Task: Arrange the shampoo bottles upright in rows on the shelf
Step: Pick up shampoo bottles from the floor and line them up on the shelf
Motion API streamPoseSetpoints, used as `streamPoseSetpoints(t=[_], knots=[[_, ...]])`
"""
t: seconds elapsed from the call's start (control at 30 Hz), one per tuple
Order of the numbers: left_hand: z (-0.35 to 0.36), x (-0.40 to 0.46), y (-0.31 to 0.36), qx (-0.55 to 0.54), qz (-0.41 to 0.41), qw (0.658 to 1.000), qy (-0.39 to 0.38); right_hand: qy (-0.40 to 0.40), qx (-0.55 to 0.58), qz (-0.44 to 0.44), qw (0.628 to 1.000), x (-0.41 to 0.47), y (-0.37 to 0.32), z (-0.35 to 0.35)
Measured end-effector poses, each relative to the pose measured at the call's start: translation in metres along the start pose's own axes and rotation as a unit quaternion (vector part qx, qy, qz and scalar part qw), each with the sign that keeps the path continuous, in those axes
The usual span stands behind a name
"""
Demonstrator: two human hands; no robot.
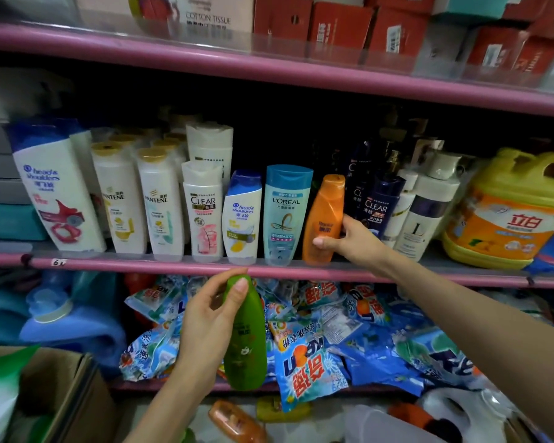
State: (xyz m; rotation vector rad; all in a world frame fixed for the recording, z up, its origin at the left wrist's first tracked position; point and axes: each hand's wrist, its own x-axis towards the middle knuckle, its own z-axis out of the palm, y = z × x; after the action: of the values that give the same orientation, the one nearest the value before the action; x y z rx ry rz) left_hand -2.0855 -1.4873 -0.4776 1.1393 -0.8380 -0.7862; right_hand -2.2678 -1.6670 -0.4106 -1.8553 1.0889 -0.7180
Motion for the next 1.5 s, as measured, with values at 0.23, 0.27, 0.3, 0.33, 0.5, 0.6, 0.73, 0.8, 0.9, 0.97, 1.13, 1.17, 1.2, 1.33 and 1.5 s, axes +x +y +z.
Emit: streamPoseSetpoints(t=[0.23, 0.27, 0.3, 0.33, 0.5, 0.6, 0.73, 0.8, 0.9, 0.97, 1.13, 1.17, 1.2, 1.33, 1.5], knots=[[0.0, -0.004, 0.002, -0.015, -0.004, 1.0, -0.01, -0.015, -0.01, -0.001, 1.0, -0.002, 0.0, -0.001], [0.0, -0.004, 0.003, -0.018, -0.006, 1.0, -0.01, -0.016, -0.011, 0.002, 1.0, -0.001, 0.001, -0.001], [0.0, -0.004, 0.003, -0.02, -0.007, 1.0, -0.009, -0.016, -0.014, 0.005, 1.0, -0.001, 0.001, -0.002], [0.001, -0.004, 0.003, -0.02, -0.008, 1.0, -0.008, -0.019, -0.017, 0.008, 1.0, 0.0, 0.001, -0.002], [0.002, -0.005, 0.009, -0.026, -0.006, 0.999, -0.022, -0.029, 0.001, 0.056, 0.998, -0.006, -0.011, -0.011], [0.003, -0.006, 0.011, -0.026, -0.004, 0.999, -0.029, 0.051, -0.022, 0.06, 0.997, -0.028, -0.015, -0.003], [0.003, -0.008, 0.011, -0.012, 0.032, 0.999, -0.021, 0.22, 0.01, -0.009, 0.975, -0.107, 0.008, 0.057], [0.007, -0.009, 0.009, -0.005, 0.048, 0.999, -0.011, 0.078, 0.064, 0.013, 0.995, -0.14, 0.016, 0.095], [0.014, -0.012, 0.003, -0.033, 0.043, 0.998, 0.012, -0.063, 0.089, 0.038, 0.993, -0.155, 0.023, 0.135], [0.017, -0.013, 0.0, -0.049, 0.026, 0.998, 0.031, -0.026, 0.076, 0.038, 0.996, -0.15, 0.023, 0.146], [0.02, -0.014, 0.0, -0.007, 0.071, 0.997, 0.023, -0.009, 0.08, 0.038, 0.996, -0.143, 0.018, 0.139], [0.021, -0.016, 0.0, 0.005, 0.082, 0.997, 0.012, -0.016, 0.075, 0.036, 0.996, -0.144, 0.016, 0.135], [0.023, -0.018, 0.0, 0.026, 0.09, 0.996, -0.004, -0.028, 0.071, 0.034, 0.997, -0.144, 0.015, 0.131], [0.028, -0.029, 0.0, 0.041, 0.009, 0.996, -0.076, -0.05, 0.116, -0.001, 0.992, -0.138, 0.002, 0.106], [0.027, -0.026, 0.01, -0.008, -0.075, 0.969, -0.234, -0.025, 0.19, -0.047, 0.98, -0.123, -0.028, 0.056]])
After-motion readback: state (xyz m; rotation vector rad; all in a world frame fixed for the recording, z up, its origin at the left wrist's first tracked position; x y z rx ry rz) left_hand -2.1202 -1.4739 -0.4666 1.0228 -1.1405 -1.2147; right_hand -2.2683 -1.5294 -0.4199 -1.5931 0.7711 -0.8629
